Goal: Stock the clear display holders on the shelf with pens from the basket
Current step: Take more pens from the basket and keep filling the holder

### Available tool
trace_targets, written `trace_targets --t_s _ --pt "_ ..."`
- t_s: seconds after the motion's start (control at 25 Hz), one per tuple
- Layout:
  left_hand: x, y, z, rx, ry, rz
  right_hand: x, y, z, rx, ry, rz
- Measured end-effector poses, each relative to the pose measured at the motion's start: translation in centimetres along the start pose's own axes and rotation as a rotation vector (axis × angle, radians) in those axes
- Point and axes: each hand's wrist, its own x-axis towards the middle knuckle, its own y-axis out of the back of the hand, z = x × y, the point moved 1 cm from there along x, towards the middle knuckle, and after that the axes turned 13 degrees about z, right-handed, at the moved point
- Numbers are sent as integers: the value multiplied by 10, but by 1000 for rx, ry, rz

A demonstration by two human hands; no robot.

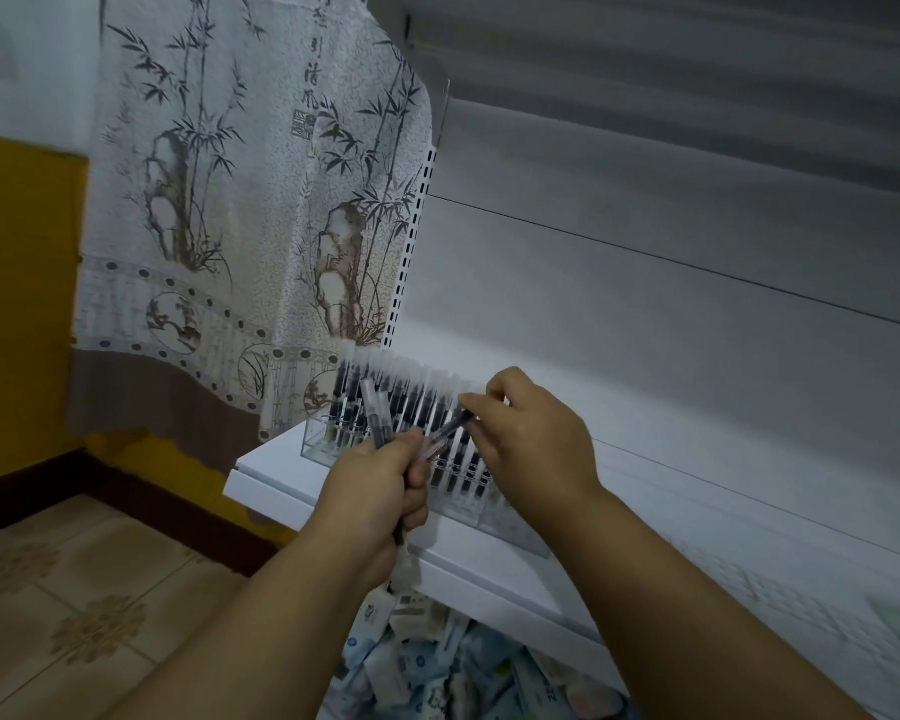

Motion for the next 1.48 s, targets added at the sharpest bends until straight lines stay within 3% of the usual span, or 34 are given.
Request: trace_targets --t_s 0.08,0.2,0.28,0.4,0.8,1.08,1.2,1.28,1.4,1.48 --pt "-1 1 3 -53 9 -9 3 1 4 16 -115 11" --pt "1 4 2 -61 23 -4 4 -4 13 158 -529 -91" --pt "2 6 -1 -48 43 7 0 -8 13 242 -696 -143" --pt "0 8 -4 -36 71 23 -8 -15 6 169 -722 -236" --pt "2 8 -10 1 101 38 3 -23 2 89 -799 -303" --pt "0 9 -9 14 107 42 -10 -35 1 51 -869 -593" --pt "2 11 -8 51 100 31 -12 -28 -4 25 -838 -441" --pt "2 10 -9 82 106 -13 -6 -18 -9 229 -864 -372" --pt "-2 3 -10 148 130 -141 7 -3 -21 782 -1011 -596" --pt "-5 -3 -11 195 135 -198 11 3 -20 924 -1034 -635"
